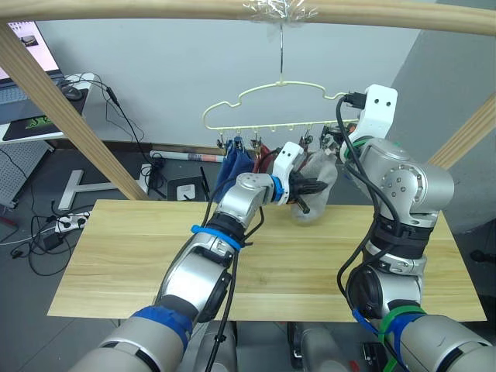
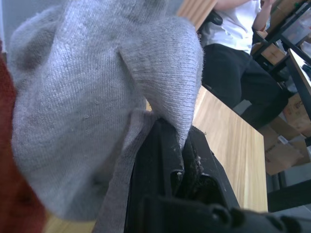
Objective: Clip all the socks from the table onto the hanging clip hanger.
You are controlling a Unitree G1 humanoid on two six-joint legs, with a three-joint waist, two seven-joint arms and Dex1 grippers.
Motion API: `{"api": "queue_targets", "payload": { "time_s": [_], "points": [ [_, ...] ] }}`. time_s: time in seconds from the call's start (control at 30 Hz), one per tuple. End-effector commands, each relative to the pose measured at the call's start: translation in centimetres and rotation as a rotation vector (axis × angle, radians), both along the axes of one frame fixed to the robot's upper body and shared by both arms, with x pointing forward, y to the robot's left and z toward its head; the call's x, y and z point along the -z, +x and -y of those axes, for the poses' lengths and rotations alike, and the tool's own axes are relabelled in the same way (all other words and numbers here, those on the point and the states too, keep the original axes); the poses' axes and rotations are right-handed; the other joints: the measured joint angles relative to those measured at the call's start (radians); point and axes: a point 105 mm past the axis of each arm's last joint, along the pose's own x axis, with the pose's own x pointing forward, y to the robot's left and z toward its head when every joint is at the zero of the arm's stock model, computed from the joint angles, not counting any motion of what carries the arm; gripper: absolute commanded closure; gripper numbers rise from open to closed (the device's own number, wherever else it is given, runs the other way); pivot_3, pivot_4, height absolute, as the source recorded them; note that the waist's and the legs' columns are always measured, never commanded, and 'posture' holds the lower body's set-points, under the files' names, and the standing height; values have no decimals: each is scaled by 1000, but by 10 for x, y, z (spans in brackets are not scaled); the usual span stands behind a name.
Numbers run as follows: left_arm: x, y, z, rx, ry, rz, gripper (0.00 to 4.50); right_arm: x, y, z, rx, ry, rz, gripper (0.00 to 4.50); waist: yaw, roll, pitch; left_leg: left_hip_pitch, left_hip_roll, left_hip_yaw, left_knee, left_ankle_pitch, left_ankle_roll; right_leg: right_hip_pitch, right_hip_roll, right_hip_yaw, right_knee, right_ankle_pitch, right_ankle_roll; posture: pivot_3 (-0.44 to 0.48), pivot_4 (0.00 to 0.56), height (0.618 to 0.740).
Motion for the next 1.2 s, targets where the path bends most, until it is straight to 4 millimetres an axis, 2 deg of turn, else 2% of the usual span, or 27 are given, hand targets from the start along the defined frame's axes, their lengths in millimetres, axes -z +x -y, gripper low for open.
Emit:
{"api": "queue_targets", "payload": {
  "time_s": [0.03, 0.3, 0.6, 0.63, 0.83, 0.87, 1.2],
  "points": [
    [-23, 2, 9, 15, -43, 66, 4459, -17, -4, -2, -3, 3, 61, 4500, 0, 0, 0, 0, 0, 0, 0, 0, 0, 0, 0, 0, 0, 0, 0, 61, 218, 740],
    [-41, 2, 17, 31, -86, 83, 4459, -15, -5, -4, -8, 7, 57, 4500, -1, 0, 0, -1, 0, 0, 0, 0, 0, 0, 0, 0, 0, 0, 0, 57, 213, 740],
    [-43, 4, 17, 28, -89, 87, 4459, -14, -5, -3, -7, 5, 55, 4500, -3, 0, 0, -1, 0, 0, 0, 0, 0, 0, 0, 0, 0, 0, 0, 55, 210, 740],
    [-43, 4, 17, 28, -88, 87, 4500, -14, -5, -3, -7, 5, 54, 3917, -3, 0, 0, -1, 0, 0, 0, 0, 0, 0, 0, 0, 0, 0, 0, 55, 210, 740],
    [-42, 4, 16, 27, -97, 62, 4500, -13, -6, -2, -4, -1, 46, 1784, -3, 0, 0, -1, 0, 0, 0, 0, 0, 0, 0, 0, 0, 0, 0, 53, 213, 740],
    [-41, 4, 16, 27, -96, 60, 4249, -12, -6, -2, -4, -2, 44, 1458, -3, 0, 0, -1, 0, 0, 0, 0, 0, 0, 0, 0, 0, 0, 0, 53, 213, 740],
    [-39, 0, 3, 33, -85, 59, 1298, -8, -22, 1, -48, -11, 24, 1451, -3, 0, 0, -1, 0, 0, 0, 0, 0, 0, 0, 0, 0, 0, 0, 53, 213, 740]
  ]
}}
